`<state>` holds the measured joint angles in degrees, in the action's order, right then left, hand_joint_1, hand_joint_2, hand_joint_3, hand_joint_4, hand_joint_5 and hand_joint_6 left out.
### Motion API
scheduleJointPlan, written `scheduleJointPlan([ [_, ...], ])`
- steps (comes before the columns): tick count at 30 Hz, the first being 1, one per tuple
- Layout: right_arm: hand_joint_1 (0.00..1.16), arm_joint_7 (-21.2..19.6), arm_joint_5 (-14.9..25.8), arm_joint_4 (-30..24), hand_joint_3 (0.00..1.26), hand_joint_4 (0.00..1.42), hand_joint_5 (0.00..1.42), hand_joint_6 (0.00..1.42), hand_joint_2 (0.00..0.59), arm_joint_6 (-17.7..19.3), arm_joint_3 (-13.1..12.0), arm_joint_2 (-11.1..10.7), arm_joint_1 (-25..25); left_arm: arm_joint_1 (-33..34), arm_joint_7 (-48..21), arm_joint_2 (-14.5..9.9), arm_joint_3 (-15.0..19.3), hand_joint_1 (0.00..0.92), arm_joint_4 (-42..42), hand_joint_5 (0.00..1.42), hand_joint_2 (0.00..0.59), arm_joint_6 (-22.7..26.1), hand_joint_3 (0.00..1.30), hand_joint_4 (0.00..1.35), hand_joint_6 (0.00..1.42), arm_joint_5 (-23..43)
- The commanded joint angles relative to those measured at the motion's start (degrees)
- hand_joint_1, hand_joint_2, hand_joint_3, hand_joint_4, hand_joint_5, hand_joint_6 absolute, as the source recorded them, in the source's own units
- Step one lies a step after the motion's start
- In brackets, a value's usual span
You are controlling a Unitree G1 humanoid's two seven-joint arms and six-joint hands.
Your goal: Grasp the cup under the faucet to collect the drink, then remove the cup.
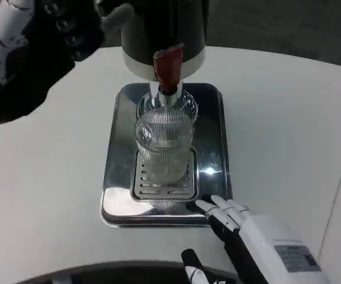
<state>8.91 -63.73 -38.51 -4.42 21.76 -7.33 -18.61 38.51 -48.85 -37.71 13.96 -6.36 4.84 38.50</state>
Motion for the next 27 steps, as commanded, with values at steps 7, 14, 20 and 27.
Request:
scheduleJointPlan([
  [7, 0.33, -0.57, -0.85, -0.84, 0.2, 0.11, 0.12, 0.18, 0.467, -0.99, 0.46, 1.17, -1.69, 3.97, -3.12, 4.32, -4.51, 0.0, -4.24, 0.0, 0.144, -0.99, 0.0, 0.0, 0.0, -6.66],
  [14, 0.33, -0.33, -1.23, -1.31, 0.2, 0.11, 0.12, 0.19, 0.467, -1.27, 0.35, 1.65, -2.12, 6.41, -4.2, 6.74, -5.56, 0.0, -6.69, 0.0, 0.14, -2.28, 0.0, 0.0, 0.0, -9.16],
  [20, 0.33, -0.19, -1.26, -1.54, 0.2, 0.11, 0.13, 0.19, 0.467, -1.38, 0.03, 1.82, -2.16, 8.76, -6.62, 7.64, -7.31, 0.0, -9.3, 0.0, 0.134, -4.05, 0.0, 0.0, 0.0, -11.43],
  [27, 0.33, -0.19, -1.27, -1.65, 0.2, 0.11, 0.13, 0.2, 0.467, -1.44, -0.1, 2.08, -2.63, 8.11, -7.76, 7.86, -7.94, 0.0, -8.91, 0.0, 0.13, -4.96, 0.0, 0.0, 0.0, -12.81],
])
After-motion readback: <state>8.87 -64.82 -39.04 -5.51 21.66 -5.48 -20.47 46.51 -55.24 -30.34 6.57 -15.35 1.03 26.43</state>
